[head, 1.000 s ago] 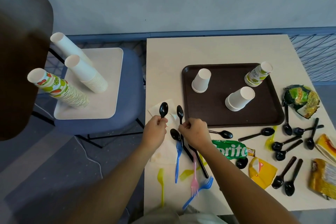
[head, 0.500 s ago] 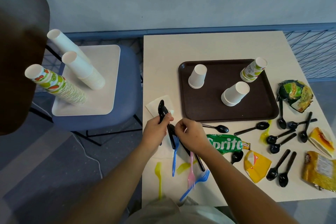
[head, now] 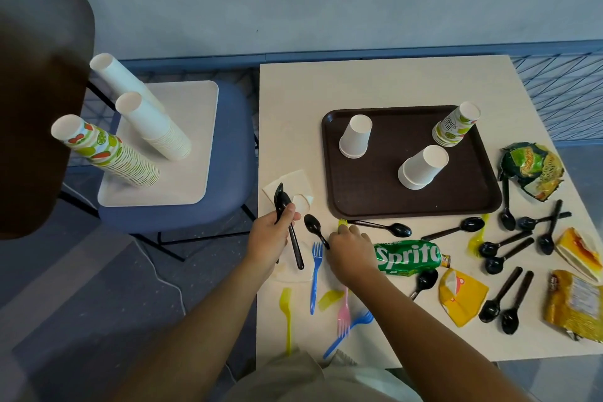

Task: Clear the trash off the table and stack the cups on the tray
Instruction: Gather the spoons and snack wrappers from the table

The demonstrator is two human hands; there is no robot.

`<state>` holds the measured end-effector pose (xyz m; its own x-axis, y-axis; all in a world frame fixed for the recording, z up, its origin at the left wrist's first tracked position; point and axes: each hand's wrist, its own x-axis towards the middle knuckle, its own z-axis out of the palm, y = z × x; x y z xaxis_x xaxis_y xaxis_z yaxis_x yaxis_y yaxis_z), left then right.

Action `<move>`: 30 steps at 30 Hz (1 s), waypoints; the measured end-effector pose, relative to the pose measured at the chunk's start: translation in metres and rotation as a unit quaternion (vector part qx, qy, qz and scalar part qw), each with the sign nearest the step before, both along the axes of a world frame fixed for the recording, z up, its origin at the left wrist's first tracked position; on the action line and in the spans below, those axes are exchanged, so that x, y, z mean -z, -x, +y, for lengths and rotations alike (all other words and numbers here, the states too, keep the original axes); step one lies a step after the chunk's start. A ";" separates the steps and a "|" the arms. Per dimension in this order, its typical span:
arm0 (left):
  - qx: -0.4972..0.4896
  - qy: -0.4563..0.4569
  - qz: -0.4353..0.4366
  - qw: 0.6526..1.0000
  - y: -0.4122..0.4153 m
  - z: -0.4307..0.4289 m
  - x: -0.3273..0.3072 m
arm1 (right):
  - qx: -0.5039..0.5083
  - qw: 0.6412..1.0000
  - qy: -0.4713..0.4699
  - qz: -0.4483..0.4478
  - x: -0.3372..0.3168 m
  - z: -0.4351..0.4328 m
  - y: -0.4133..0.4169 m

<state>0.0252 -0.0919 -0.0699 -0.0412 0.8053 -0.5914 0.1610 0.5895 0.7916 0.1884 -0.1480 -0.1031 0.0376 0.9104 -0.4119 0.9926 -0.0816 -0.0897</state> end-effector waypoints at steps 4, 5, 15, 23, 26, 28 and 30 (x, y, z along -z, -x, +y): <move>0.007 0.000 0.002 1.000 0.001 0.001 0.000 | 0.008 1.000 -0.017 0.012 0.000 0.004 0.002; 0.012 -0.002 0.006 1.000 0.002 0.001 0.000 | 0.013 0.999 -0.023 0.020 0.000 0.005 0.003; 0.032 -0.004 0.028 0.999 0.003 0.001 0.000 | -0.012 1.000 -0.011 -0.003 0.006 0.016 0.009; 0.051 0.005 0.034 0.998 0.001 0.005 0.004 | 0.003 1.000 0.000 -0.010 -0.002 0.021 0.007; 0.052 0.011 0.037 0.998 -0.001 0.007 0.005 | 0.014 1.000 -0.006 0.005 -0.006 0.023 0.000; 0.051 0.016 0.036 0.998 -0.002 0.008 0.006 | 0.045 0.998 -0.017 0.035 -0.007 0.025 -0.004; 0.052 0.018 0.035 0.998 -0.003 0.008 0.004 | 0.074 0.994 -0.036 0.069 -0.008 0.026 -0.007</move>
<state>0.0284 -0.0837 -0.0742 -0.0015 0.7860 -0.6182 0.2771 0.5943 0.7550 0.1954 -0.1215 -0.0948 0.1209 0.9268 -0.3556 0.9483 -0.2137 -0.2346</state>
